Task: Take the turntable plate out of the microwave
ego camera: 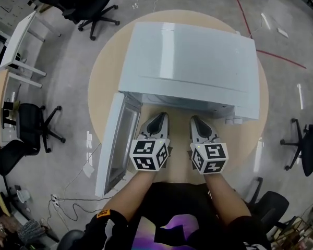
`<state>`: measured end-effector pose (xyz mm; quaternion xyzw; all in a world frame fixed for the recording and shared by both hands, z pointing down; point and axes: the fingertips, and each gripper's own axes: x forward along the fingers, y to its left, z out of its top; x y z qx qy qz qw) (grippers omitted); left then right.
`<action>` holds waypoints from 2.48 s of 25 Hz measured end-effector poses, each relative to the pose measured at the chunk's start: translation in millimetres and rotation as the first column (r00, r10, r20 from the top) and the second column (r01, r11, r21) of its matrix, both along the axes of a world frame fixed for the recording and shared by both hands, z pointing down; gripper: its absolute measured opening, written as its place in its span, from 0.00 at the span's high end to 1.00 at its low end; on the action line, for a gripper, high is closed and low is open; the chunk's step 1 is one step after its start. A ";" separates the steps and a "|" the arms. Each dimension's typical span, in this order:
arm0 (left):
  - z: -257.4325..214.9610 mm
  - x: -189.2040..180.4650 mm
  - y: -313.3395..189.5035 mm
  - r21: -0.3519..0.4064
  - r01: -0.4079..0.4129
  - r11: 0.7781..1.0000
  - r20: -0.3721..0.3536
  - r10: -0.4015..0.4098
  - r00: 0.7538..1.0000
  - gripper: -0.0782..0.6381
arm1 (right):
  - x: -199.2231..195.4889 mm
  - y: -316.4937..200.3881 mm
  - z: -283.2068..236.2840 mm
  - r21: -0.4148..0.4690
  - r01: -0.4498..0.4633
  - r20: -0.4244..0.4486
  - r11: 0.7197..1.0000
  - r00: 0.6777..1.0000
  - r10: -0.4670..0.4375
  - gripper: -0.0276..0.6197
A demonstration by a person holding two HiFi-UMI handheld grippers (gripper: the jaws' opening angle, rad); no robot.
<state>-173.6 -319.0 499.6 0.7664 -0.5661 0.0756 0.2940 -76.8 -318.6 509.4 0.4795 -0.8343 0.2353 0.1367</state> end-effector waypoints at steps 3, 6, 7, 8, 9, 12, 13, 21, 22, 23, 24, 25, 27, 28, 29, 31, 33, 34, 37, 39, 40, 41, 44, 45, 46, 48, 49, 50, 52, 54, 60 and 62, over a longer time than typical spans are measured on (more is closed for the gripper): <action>17.2 -2.1 -12.5 -0.051 0.027 0.998 -0.035 -0.029 0.999 0.81 | -5.3 -7.8 13.7 -0.028 0.025 0.005 0.999 1.000 -0.025 0.93; 35.1 -3.5 -24.6 -0.106 0.055 0.993 -0.095 -0.066 0.993 0.79 | -8.1 -16.4 23.2 -0.043 0.040 0.004 0.998 0.999 -0.040 0.93; 41.0 -4.0 -27.7 -0.125 0.065 0.990 -0.119 -0.080 0.990 0.78 | -8.7 -18.6 25.5 -0.046 0.042 0.004 0.998 0.999 -0.042 0.93; 46.7 -4.8 -30.4 -0.143 0.073 0.987 -0.144 -0.094 0.985 0.78 | -9.3 -20.6 27.6 -0.048 0.043 0.004 0.998 0.999 -0.043 0.93; 52.3 -5.6 -32.9 -0.162 0.080 0.984 -0.167 -0.107 0.980 0.77 | -10.1 -22.5 29.5 -0.050 0.044 0.004 0.998 0.999 -0.044 0.93; 67.5 -7.0 -39.9 -0.215 0.093 0.972 -0.232 -0.144 0.962 0.76 | -11.3 -27.9 35.5 -0.062 0.046 0.000 0.997 0.999 -0.047 0.93; 72.2 -6.8 -41.9 -0.233 0.097 0.968 -0.254 -0.157 0.954 0.76 | -10.7 -29.5 37.7 -0.066 0.046 0.000 0.997 0.999 -0.046 0.93; 94.7 -5.2 -50.6 -0.320 0.111 0.941 -0.383 -0.235 0.893 0.76 | -6.8 -35.2 48.2 -0.092 0.031 0.001 0.995 1.000 -0.031 0.93; 96.2 -3.9 -51.2 -0.327 0.108 0.939 -0.401 -0.242 0.884 0.76 | -6.3 -35.7 49.2 -0.094 0.030 0.000 0.995 1.000 -0.030 0.93; 97.8 -2.4 -52.1 -0.335 0.105 0.936 -0.417 -0.248 0.875 0.76 | -5.6 -36.2 50.5 -0.095 0.029 -0.002 0.995 1.000 -0.030 0.93; 99.8 -1.2 -52.9 -0.343 0.104 0.934 -0.429 -0.254 0.867 0.76 | -5.0 -36.9 51.5 -0.095 0.029 -0.003 0.995 1.000 -0.029 0.93; 102.1 -0.1 -53.6 -0.351 0.102 0.931 -0.438 -0.260 0.860 0.76 | -4.5 -37.5 52.4 -0.096 0.028 -0.002 0.995 1.000 -0.028 0.93; 106.0 1.8 -54.0 -0.367 0.100 0.925 -0.453 -0.272 0.849 0.76 | -3.5 -37.8 53.6 -0.098 0.027 0.000 0.995 1.000 -0.027 0.93; 107.3 2.6 -54.0 -0.374 0.099 0.922 -0.461 -0.278 0.843 0.76 | -3.1 -37.9 54.1 -0.100 0.027 0.002 0.995 1.000 -0.027 0.93; 108.5 3.2 -54.3 -0.380 0.098 0.920 -0.468 -0.282 0.837 0.76 | -2.8 -38.1 54.6 -0.102 0.026 0.003 0.994 1.000 -0.026 0.93; 110.8 3.5 -55.2 -0.388 0.098 0.916 -0.480 -0.292 0.827 0.76 | -2.7 -38.6 55.5 -0.104 0.025 0.005 0.994 1.000 -0.025 0.93; 112.9 3.2 -56.1 -0.395 0.100 0.913 -0.492 -0.303 0.816 0.76 | -3.3 -38.3 55.8 -0.105 0.028 0.009 0.994 1.000 -0.027 0.93; 113.8 3.2 -56.6 -0.397 0.101 0.912 -0.499 -0.307 0.810 0.76 | -3.6 -38.0 56.1 -0.106 0.030 0.011 0.994 1.000 -0.029 0.93; 115.1 3.4 -57.6 -0.398 0.105 0.911 -0.518 -0.318 0.794 0.76 | -3.9 -37.6 57.6 -0.111 0.034 0.015 0.993 0.999 -0.033 0.93; 114.8 2.9 -57.5 -0.399 0.110 0.910 -0.531 -0.327 0.781 0.76 | -4.3 -37.7 58.5 -0.114 0.037 0.018 0.993 0.999 -0.035 0.93; 114.5 2.6 -57.4 -0.400 0.112 0.909 -0.538 -0.332 0.775 0.76 | -4.9 -37.6 58.9 -0.116 0.039 0.020 0.993 0.999 -0.037 0.93; 114.1 2.4 -57.3 -0.402 0.113 0.909 -0.543 -0.336 0.770 0.76 | -5.6 -37.4 59.4 -0.118 0.041 0.022 0.992 0.999 -0.039 0.93; 113.5 3.4 -57.7 -0.403 0.112 0.908 -0.553 -0.339 0.761 0.76 | -7.3 -36.6 62.5 -0.127 0.048 0.036 0.991 0.998 -0.043 0.93; 113.8 4.0 -58.3 -0.404 0.111 0.908 -0.554 -0.339 0.760 0.76 | -7.4 -36.7 64.1 -0.131 0.049 0.041 0.990 0.998 -0.044 0.93; 114.3 4.5 -58.9 -0.406 0.110 0.907 -0.553 -0.340 0.761 0.76 | -7.3 -36.9 65.7 -0.134 0.050 0.045 0.990 0.998 -0.044 0.93; 115.4 4.8 -59.7 -0.408 0.112 0.906 -0.550 -0.342 0.762 0.76 | -7.5 -37.2 68.5 -0.142 0.050 0.053 0.989 0.998 -0.043 0.93; 115.7 4.4 -59.6 -0.409 0.113 0.905 -0.551 -0.344 0.760 0.76 | -7.9 -37.2 69.5 -0.147 0.051 0.058 0.988 0.997 -0.042 0.93; 115.9 4.1 -59.3 -0.410 0.116 0.905 -0.554 -0.348 0.756 0.76 | -8.3 -37.2 70.6 -0.153 0.051 0.066 0.987 0.997 -0.041 0.93; 116.3 3.9 -59.1 -0.411 0.121 0.904 -0.562 -0.356 0.746 0.76 | -8.1 -37.8 73.5 -0.168 0.049 0.085 0.985 0.996 -0.035 0.93; 116.9 3.7 -59.1 -0.413 0.129 0.902 -0.568 -0.366 0.737 0.76 | -8.2 -38.6 77.0 -0.185 0.047 0.107 0.982 0.994 -0.027 0.93; 116.1 4.0 -58.5 -0.419 0.138 0.897 -0.573 -0.379 0.727 0.78 | -13.0 -41.6 83.8 -0.233 0.048 0.190 0.971 0.982 -0.003 0.93; 114.5 5.4 -58.4 -0.414 0.134 0.900 -0.578 -0.374 0.726 0.78 | -14.9 -42.4 85.9 -0.247 0.052 0.211 0.968 0.978 0.001 0.93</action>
